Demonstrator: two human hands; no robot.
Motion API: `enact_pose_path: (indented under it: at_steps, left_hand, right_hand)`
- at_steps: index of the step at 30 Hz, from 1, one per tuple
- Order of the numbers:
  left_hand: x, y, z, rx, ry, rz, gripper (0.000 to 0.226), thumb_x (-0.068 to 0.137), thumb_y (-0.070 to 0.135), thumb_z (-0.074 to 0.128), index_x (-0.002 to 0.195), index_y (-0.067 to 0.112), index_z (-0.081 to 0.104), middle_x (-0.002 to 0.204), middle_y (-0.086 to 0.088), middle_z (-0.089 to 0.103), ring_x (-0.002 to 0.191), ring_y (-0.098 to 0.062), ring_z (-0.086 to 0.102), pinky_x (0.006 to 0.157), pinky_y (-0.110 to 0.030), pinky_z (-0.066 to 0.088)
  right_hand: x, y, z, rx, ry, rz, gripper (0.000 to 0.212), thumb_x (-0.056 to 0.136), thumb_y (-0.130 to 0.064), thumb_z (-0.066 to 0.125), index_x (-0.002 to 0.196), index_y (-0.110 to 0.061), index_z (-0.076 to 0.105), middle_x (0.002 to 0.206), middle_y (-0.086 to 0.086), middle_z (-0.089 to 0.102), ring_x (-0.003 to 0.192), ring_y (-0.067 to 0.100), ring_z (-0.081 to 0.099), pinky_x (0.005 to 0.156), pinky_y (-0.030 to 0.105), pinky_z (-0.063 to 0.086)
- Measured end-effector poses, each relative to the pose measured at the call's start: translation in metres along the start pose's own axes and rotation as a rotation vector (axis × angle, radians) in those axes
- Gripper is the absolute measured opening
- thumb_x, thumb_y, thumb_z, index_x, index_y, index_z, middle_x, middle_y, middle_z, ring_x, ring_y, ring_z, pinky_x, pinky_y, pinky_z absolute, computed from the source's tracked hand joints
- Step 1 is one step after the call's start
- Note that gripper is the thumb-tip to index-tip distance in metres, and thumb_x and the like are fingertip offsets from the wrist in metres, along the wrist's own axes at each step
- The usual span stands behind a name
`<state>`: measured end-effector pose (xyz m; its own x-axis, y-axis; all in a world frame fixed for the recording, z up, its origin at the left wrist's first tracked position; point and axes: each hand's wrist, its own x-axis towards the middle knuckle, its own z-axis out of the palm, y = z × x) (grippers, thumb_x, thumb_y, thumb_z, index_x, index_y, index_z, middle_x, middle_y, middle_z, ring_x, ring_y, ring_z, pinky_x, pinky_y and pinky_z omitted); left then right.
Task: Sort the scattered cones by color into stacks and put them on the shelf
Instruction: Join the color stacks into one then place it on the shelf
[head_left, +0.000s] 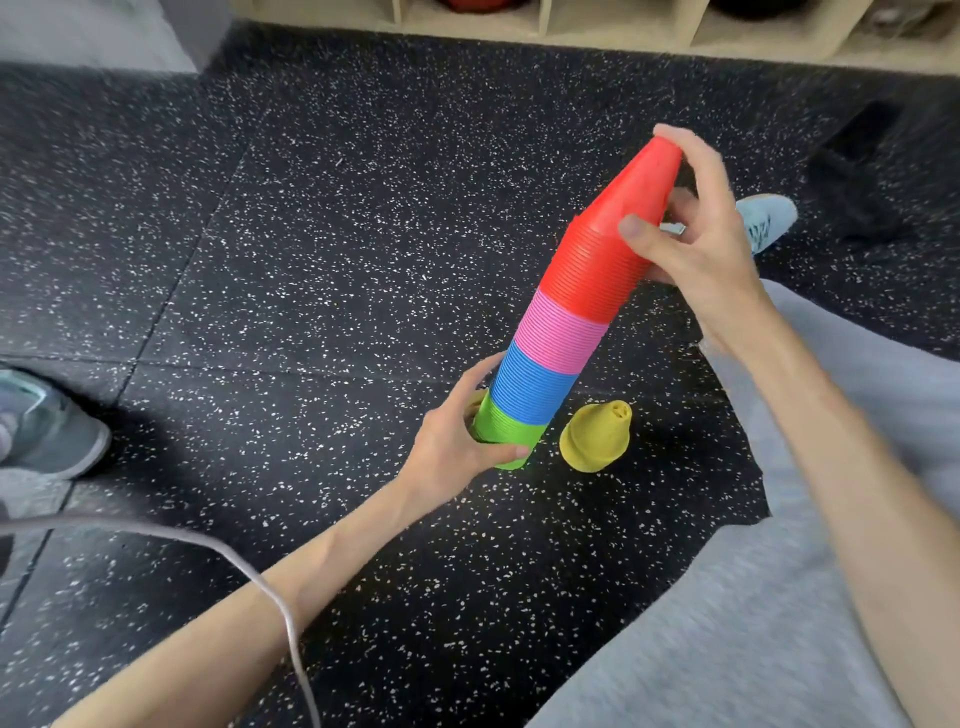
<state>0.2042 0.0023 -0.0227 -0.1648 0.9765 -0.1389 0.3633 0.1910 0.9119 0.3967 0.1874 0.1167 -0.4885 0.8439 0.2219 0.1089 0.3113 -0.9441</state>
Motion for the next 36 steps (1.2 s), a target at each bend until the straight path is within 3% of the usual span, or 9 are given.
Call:
enact_pose_path:
  at_steps: [3, 8, 13, 18, 21, 24, 26, 30, 36]
  left_hand:
    - [0.008, 0.020, -0.014, 0.046, -0.091, 0.046, 0.105, 0.071, 0.022, 0.093, 0.146, 0.061, 0.030, 0.122, 0.026, 0.064, 0.125, -0.001, 0.056, 0.108, -0.036, 0.047]
    - [0.020, 0.053, -0.028, 0.068, -0.159, 0.099, 0.106, 0.071, 0.020, 0.093, 0.139, 0.069, 0.030, 0.114, 0.039, 0.062, 0.119, 0.011, 0.053, 0.103, -0.028, 0.046]
    - [0.030, 0.071, -0.013, 0.030, -0.232, 0.123, 0.104, 0.072, 0.023, 0.093, 0.145, 0.063, 0.032, 0.118, 0.027, 0.065, 0.113, 0.005, 0.059, 0.100, -0.026, 0.047]
    - [0.034, 0.070, 0.015, -0.012, -0.236, 0.124, 0.104, 0.070, 0.027, 0.094, 0.146, 0.062, 0.031, 0.118, 0.019, 0.069, 0.113, -0.010, 0.064, 0.103, -0.038, 0.050]
    - [0.041, 0.076, 0.027, -0.043, -0.237, 0.131, 0.103, 0.071, 0.024, 0.093, 0.142, 0.066, 0.030, 0.116, 0.020, 0.069, 0.111, -0.008, 0.065, 0.090, -0.019, 0.048]
    - [0.051, 0.088, 0.037, -0.101, -0.218, 0.152, 0.102, 0.071, 0.022, 0.093, 0.139, 0.069, 0.031, 0.115, 0.012, 0.071, 0.109, -0.013, 0.066, 0.089, -0.025, 0.052]
    - [0.058, 0.091, 0.044, -0.120, -0.198, 0.165, 0.103, 0.071, 0.024, 0.093, 0.139, 0.068, 0.031, 0.115, 0.010, 0.071, 0.110, -0.016, 0.066, 0.094, -0.036, 0.054]
    - [0.067, 0.082, 0.065, -0.123, -0.185, 0.147, 0.107, 0.071, 0.020, 0.093, 0.142, 0.066, 0.028, 0.117, 0.010, 0.073, 0.111, -0.019, 0.067, 0.097, -0.045, 0.053]
    - [0.070, 0.060, 0.092, -0.150, -0.159, 0.093, 0.109, 0.073, 0.013, 0.091, 0.138, 0.070, 0.025, 0.121, 0.014, 0.072, 0.115, -0.009, 0.065, 0.101, -0.034, 0.050]
  right_hand:
    - [-0.002, -0.014, -0.016, 0.033, 0.026, -0.019, 0.069, 0.094, -0.022, 0.073, 0.151, -0.033, 0.035, 0.104, 0.001, 0.061, 0.086, 0.005, 0.064, 0.072, 0.029, 0.057]
    - [0.002, -0.026, -0.044, 0.016, 0.089, -0.055, 0.068, 0.095, -0.019, 0.071, 0.151, -0.031, 0.035, 0.100, -0.006, 0.064, 0.084, 0.004, 0.062, 0.074, 0.032, 0.058]
    - [0.001, -0.027, -0.071, 0.051, 0.129, -0.057, 0.071, 0.092, -0.022, 0.071, 0.152, -0.032, 0.036, 0.097, -0.011, 0.066, 0.084, 0.003, 0.064, 0.071, 0.027, 0.058]
    - [0.001, -0.020, -0.083, 0.014, 0.160, -0.061, 0.071, 0.092, -0.018, 0.072, 0.154, -0.029, 0.039, 0.105, -0.010, 0.070, 0.095, 0.006, 0.065, 0.080, 0.029, 0.058]
    - [0.004, -0.024, -0.089, 0.032, 0.202, -0.068, 0.066, 0.096, -0.018, 0.068, 0.153, -0.032, 0.039, 0.096, -0.010, 0.070, 0.086, 0.002, 0.064, 0.072, 0.022, 0.055]
    - [0.010, -0.035, -0.093, 0.028, 0.250, -0.122, 0.061, 0.099, -0.020, 0.066, 0.152, -0.034, 0.038, 0.092, -0.009, 0.067, 0.086, 0.004, 0.061, 0.072, 0.023, 0.051]
    - [0.014, -0.039, -0.094, 0.029, 0.256, -0.159, 0.060, 0.099, -0.021, 0.066, 0.151, -0.034, 0.039, 0.093, -0.008, 0.066, 0.088, 0.008, 0.060, 0.076, 0.029, 0.050]
    - [0.017, -0.029, -0.095, 0.005, 0.209, -0.172, 0.060, 0.098, -0.016, 0.067, 0.149, -0.032, 0.040, 0.095, -0.009, 0.068, 0.090, 0.009, 0.060, 0.082, 0.034, 0.046]
    - [0.018, -0.015, -0.091, -0.066, 0.121, -0.119, 0.060, 0.095, -0.006, 0.068, 0.145, -0.024, 0.041, 0.118, 0.005, 0.067, 0.096, 0.004, 0.062, 0.081, 0.025, 0.045]
